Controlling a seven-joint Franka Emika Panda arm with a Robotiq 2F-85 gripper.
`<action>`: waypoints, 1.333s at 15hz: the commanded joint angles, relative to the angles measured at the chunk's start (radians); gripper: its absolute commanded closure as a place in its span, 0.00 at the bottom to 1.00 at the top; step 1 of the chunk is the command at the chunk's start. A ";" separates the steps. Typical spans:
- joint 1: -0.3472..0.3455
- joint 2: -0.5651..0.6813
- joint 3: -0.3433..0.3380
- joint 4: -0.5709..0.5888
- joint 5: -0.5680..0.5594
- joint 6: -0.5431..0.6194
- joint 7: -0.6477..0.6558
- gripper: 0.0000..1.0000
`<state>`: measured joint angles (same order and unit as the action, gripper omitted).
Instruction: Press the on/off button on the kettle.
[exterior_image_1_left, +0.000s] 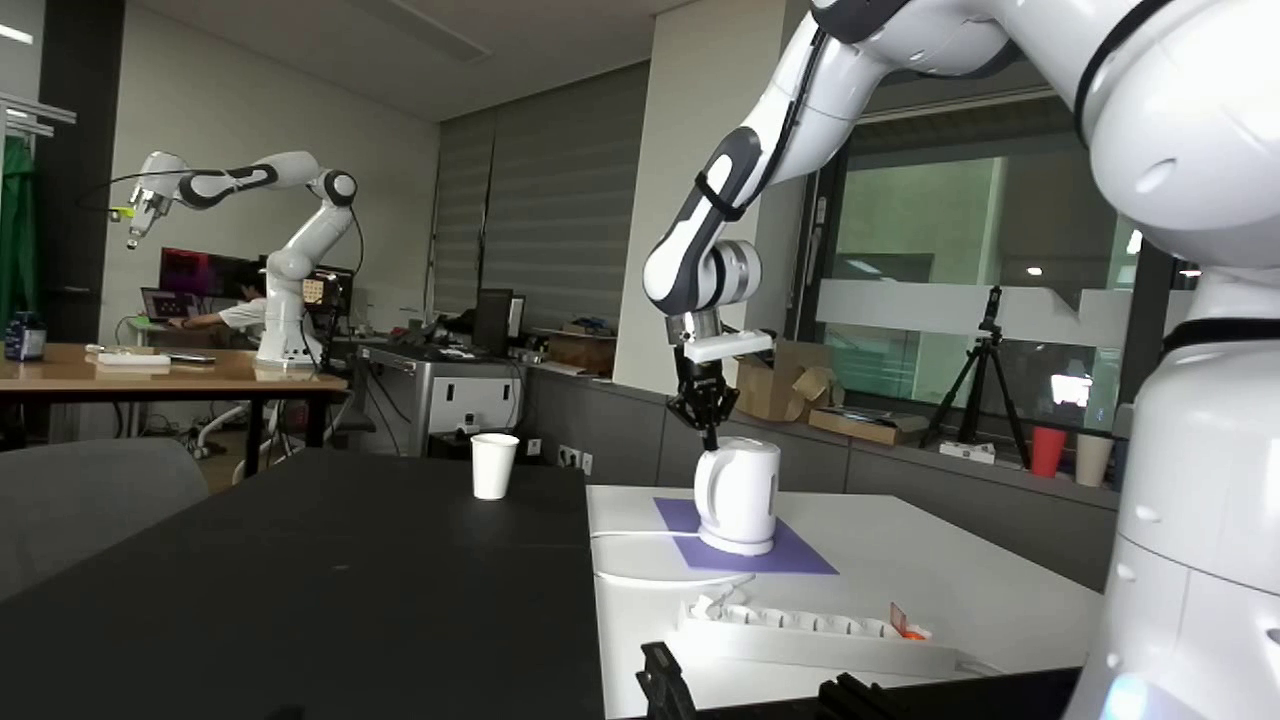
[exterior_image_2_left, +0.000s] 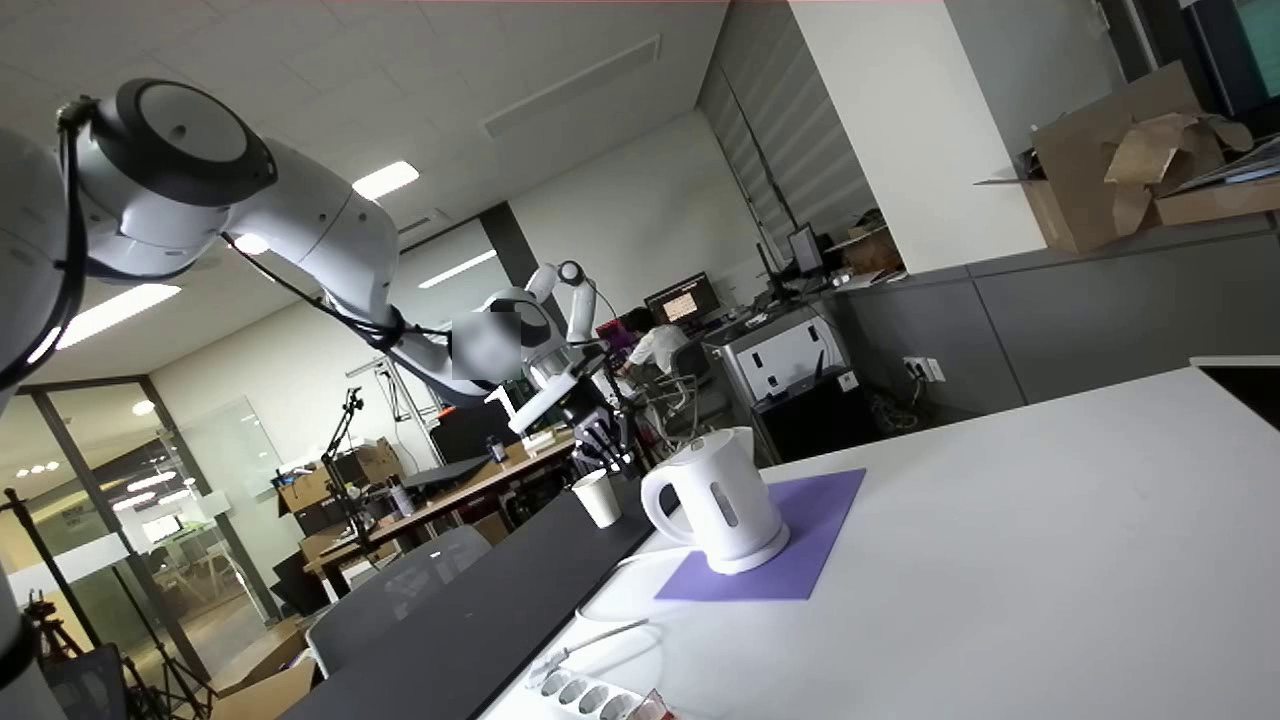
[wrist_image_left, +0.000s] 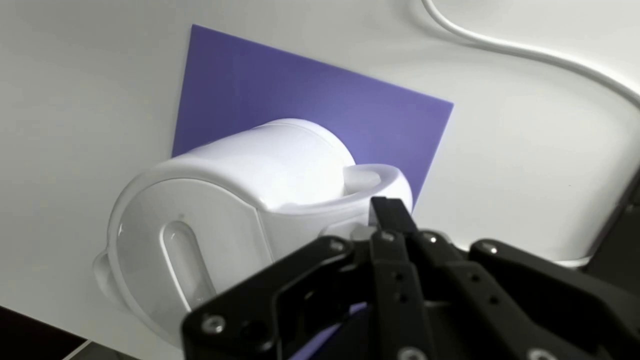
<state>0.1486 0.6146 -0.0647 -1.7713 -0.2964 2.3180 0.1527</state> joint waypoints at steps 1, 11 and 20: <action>0.009 0.012 -0.010 0.031 -0.010 -0.034 0.016 1.00; 0.001 0.053 -0.015 0.042 -0.005 -0.025 0.014 1.00; 0.018 0.031 -0.019 0.049 -0.021 -0.047 0.021 1.00</action>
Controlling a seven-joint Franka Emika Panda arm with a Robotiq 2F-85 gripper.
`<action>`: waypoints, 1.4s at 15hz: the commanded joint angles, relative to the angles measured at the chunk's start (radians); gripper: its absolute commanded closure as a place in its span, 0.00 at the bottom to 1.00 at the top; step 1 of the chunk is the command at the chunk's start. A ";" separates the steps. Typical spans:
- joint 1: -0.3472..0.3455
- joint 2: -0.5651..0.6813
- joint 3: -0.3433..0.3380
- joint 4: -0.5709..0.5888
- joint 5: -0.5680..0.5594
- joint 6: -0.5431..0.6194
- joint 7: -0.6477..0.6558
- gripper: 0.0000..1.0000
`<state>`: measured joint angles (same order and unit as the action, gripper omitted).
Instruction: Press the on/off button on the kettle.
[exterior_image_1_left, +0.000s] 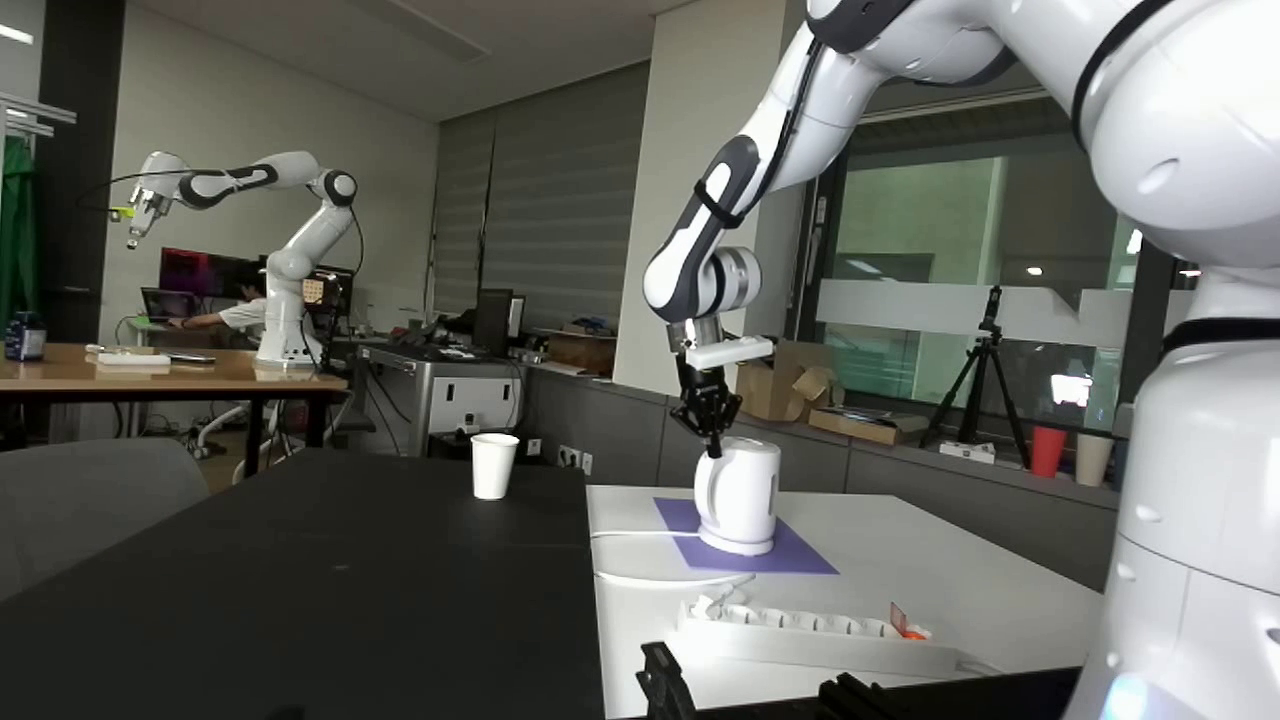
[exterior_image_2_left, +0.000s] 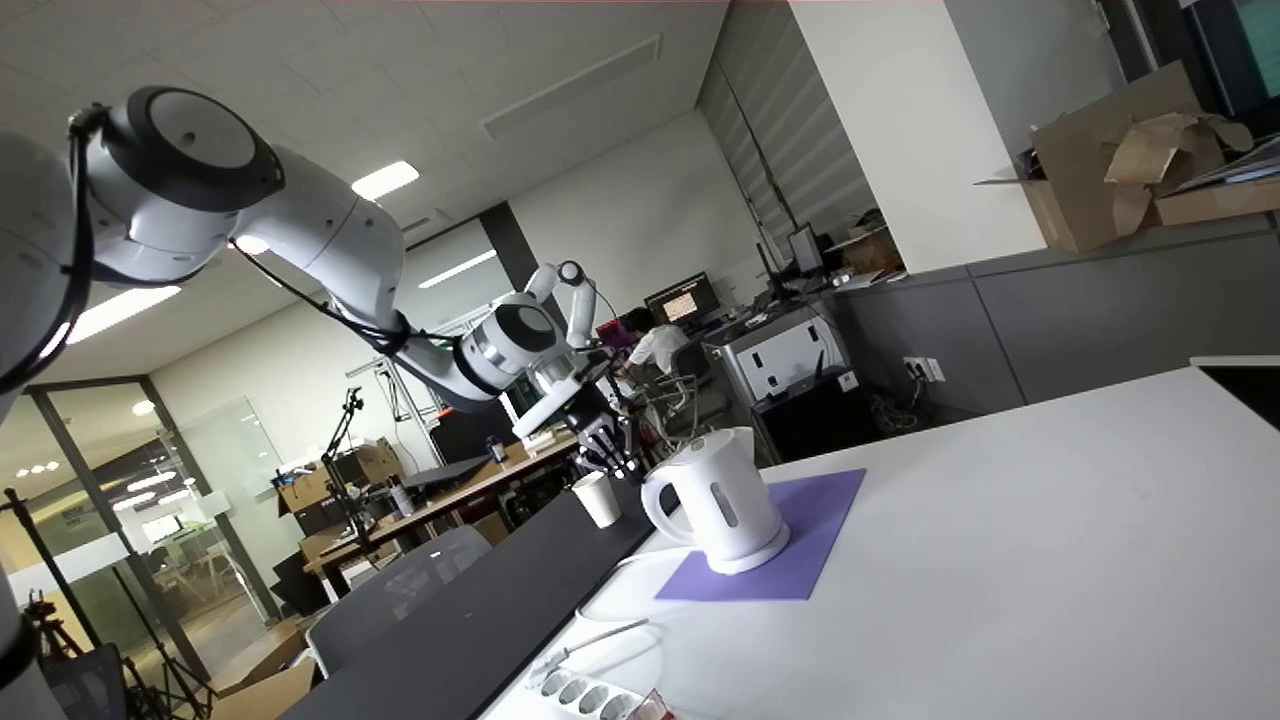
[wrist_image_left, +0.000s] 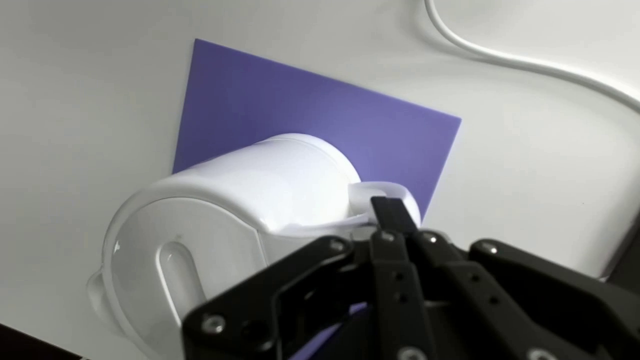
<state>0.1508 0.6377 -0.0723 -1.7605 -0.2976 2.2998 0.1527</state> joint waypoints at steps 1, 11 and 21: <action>0.017 0.008 -0.012 0.041 -0.022 -0.029 0.022 1.00; 0.015 0.034 -0.005 0.066 -0.019 -0.054 0.012 1.00; 0.007 0.075 0.000 0.081 -0.016 -0.039 0.014 1.00</action>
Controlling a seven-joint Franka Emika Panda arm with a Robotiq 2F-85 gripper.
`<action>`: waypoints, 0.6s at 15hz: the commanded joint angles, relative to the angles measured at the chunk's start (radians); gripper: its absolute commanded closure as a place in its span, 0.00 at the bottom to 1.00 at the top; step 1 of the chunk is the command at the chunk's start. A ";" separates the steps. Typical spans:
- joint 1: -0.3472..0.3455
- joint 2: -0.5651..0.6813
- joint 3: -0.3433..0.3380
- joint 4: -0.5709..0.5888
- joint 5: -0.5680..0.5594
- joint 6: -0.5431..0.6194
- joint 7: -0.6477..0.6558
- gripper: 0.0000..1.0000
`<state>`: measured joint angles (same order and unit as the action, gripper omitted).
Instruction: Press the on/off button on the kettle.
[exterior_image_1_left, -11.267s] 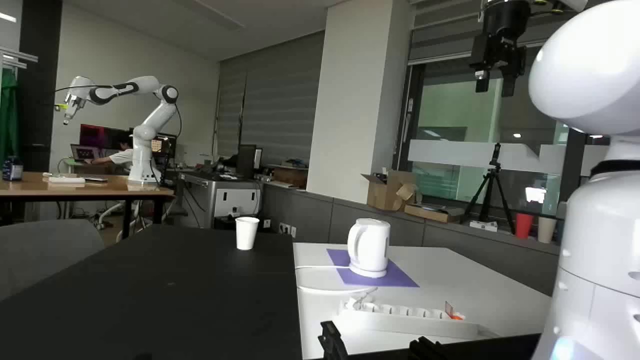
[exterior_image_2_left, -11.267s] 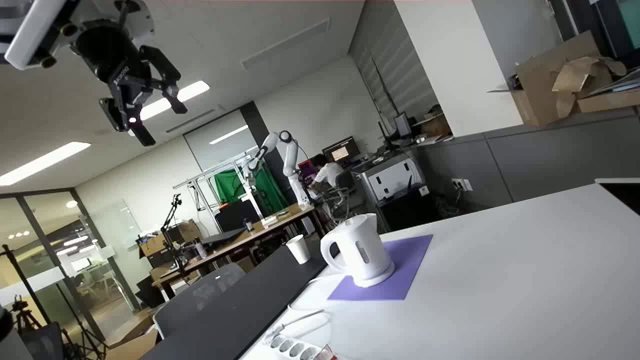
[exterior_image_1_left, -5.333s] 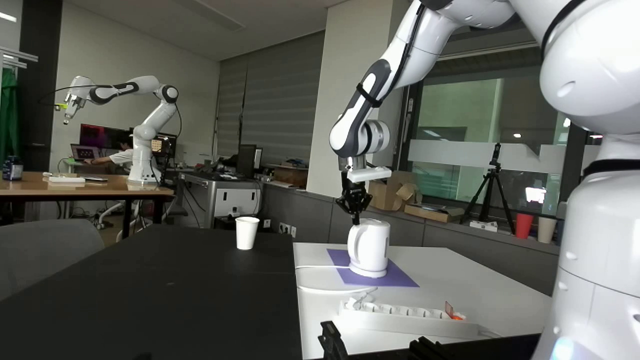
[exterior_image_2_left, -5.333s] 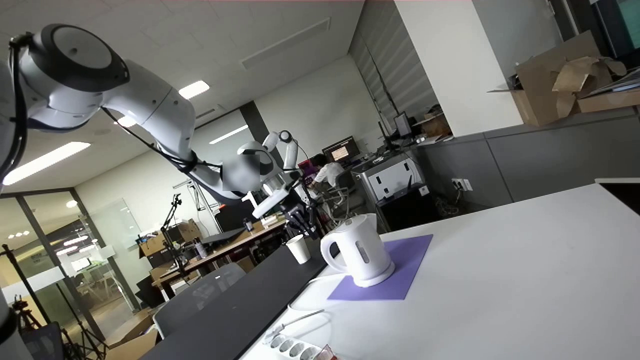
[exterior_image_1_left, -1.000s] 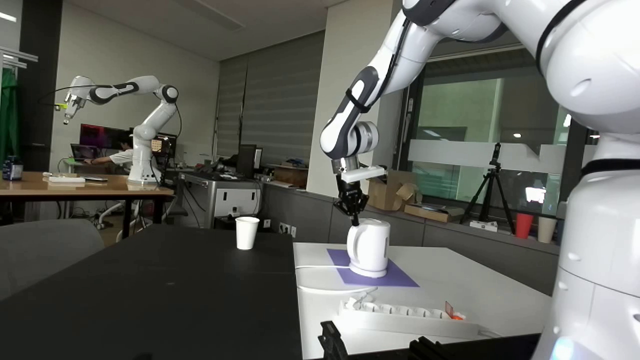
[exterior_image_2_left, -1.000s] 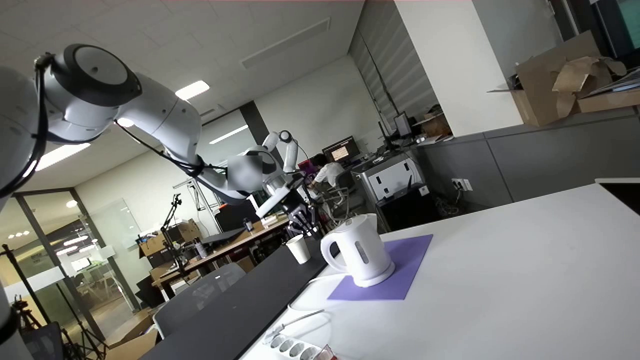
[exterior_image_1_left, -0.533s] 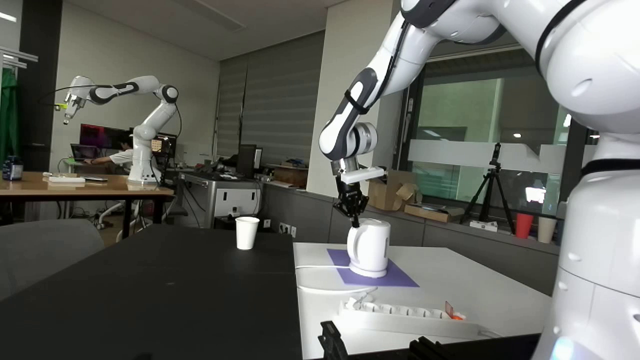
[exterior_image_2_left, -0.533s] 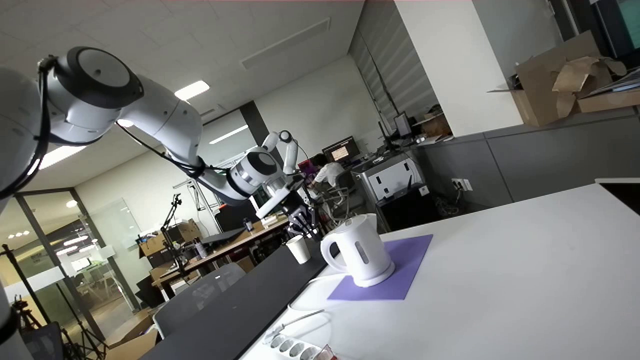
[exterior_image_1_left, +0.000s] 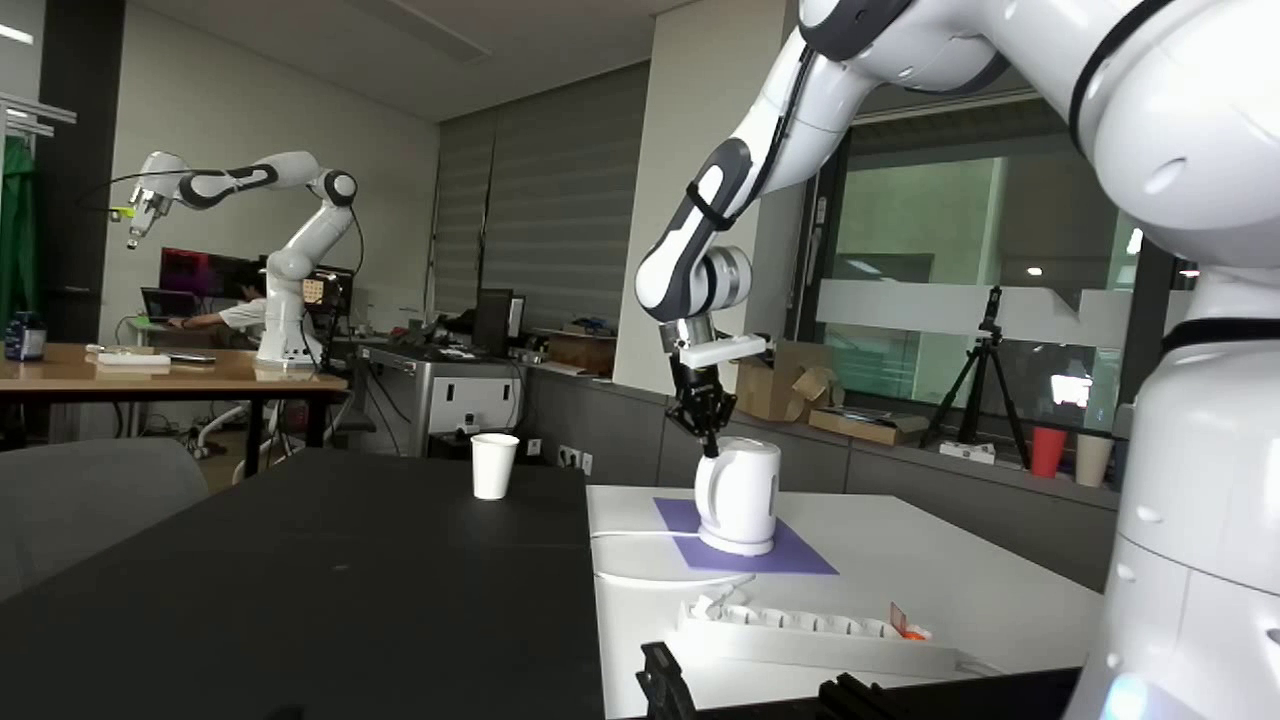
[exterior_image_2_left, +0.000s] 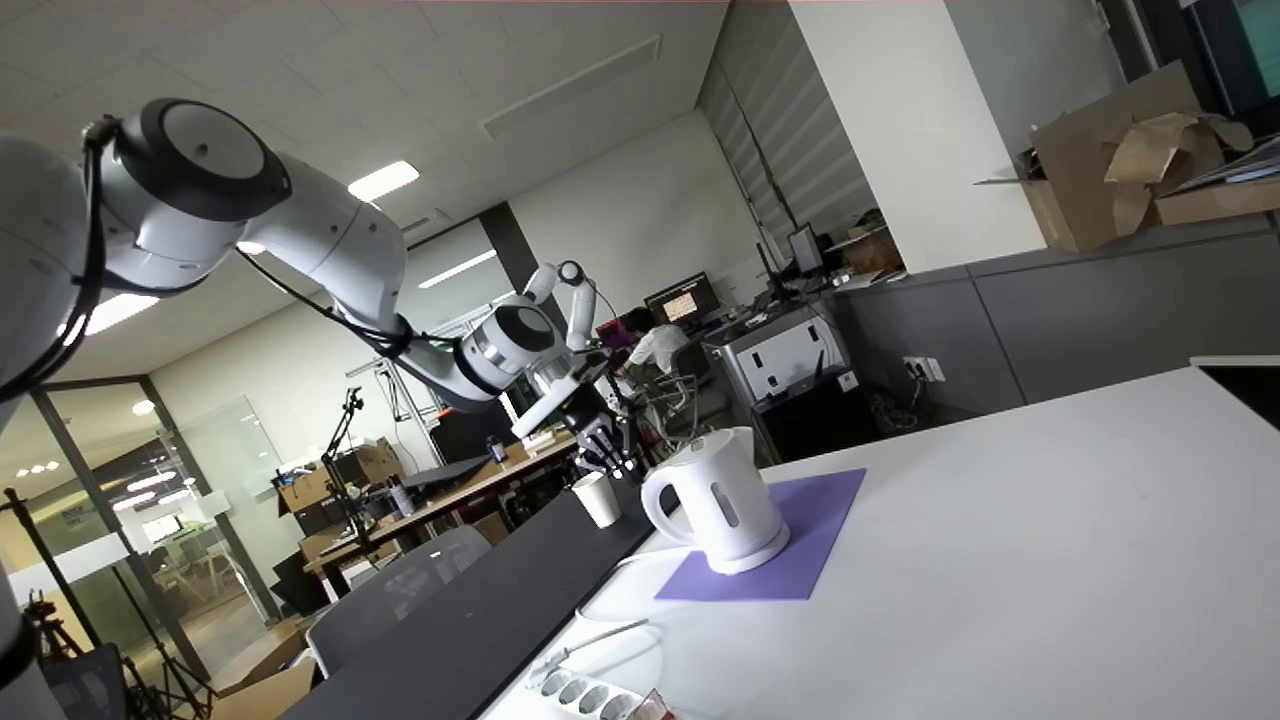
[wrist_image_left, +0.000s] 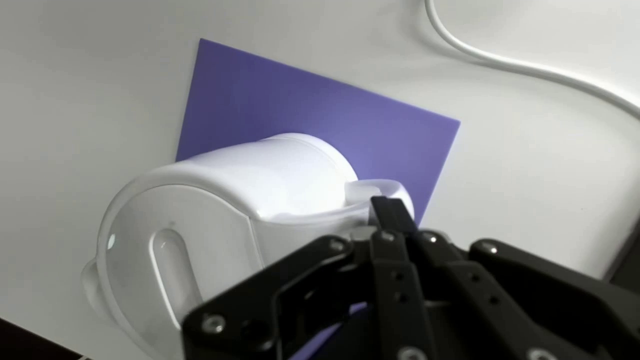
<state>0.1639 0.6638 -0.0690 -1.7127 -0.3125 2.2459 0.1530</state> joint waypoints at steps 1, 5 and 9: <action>-0.006 0.051 -0.005 0.028 -0.004 0.043 0.019 1.00; -0.003 0.047 -0.004 0.030 -0.004 0.067 0.021 1.00; 0.021 0.012 -0.023 0.038 -0.033 0.041 0.033 1.00</action>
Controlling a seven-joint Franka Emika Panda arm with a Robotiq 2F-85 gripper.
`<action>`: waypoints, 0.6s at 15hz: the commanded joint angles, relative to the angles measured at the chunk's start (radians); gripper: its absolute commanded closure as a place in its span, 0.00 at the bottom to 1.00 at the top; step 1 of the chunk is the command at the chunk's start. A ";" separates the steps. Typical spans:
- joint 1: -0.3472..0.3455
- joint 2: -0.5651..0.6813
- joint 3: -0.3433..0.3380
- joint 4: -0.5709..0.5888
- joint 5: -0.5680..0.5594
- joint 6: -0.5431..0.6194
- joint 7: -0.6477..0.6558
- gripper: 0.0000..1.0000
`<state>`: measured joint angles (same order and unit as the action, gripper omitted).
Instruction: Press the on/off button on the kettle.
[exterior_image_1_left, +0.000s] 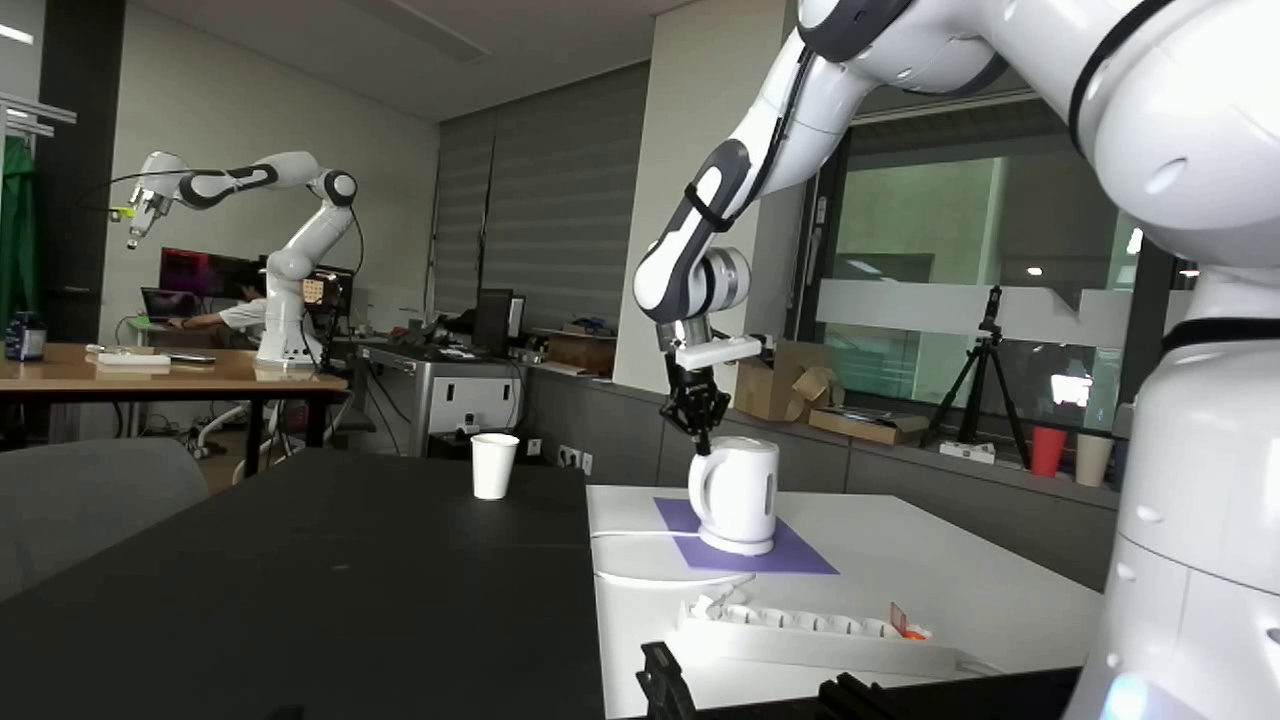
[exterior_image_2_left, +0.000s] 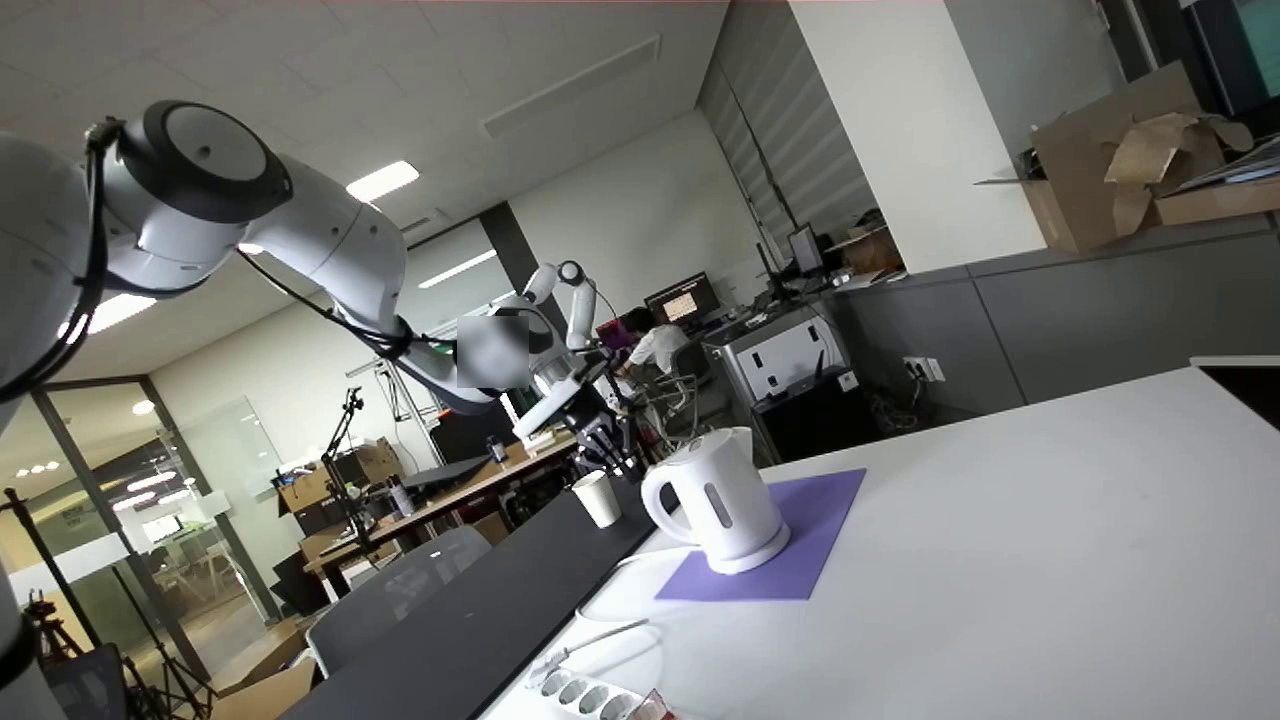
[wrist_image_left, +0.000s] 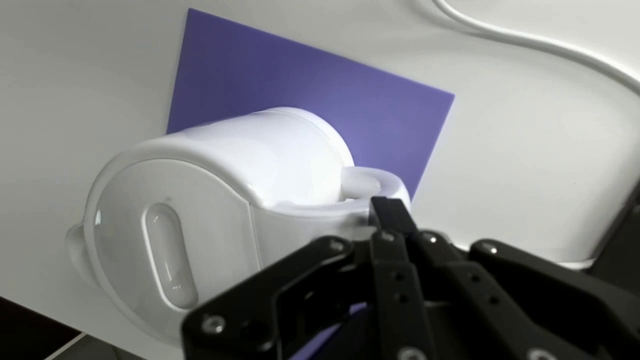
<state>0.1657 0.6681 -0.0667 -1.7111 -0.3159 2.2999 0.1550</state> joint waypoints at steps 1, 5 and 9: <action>0.026 -0.011 -0.032 0.038 -0.040 -0.028 0.033 1.00; 0.036 -0.065 -0.039 0.045 -0.076 -0.040 0.026 1.00; 0.032 -0.107 -0.034 0.044 -0.098 -0.043 0.023 1.00</action>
<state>0.1906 0.5939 -0.0937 -1.6679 -0.3884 2.2798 0.1569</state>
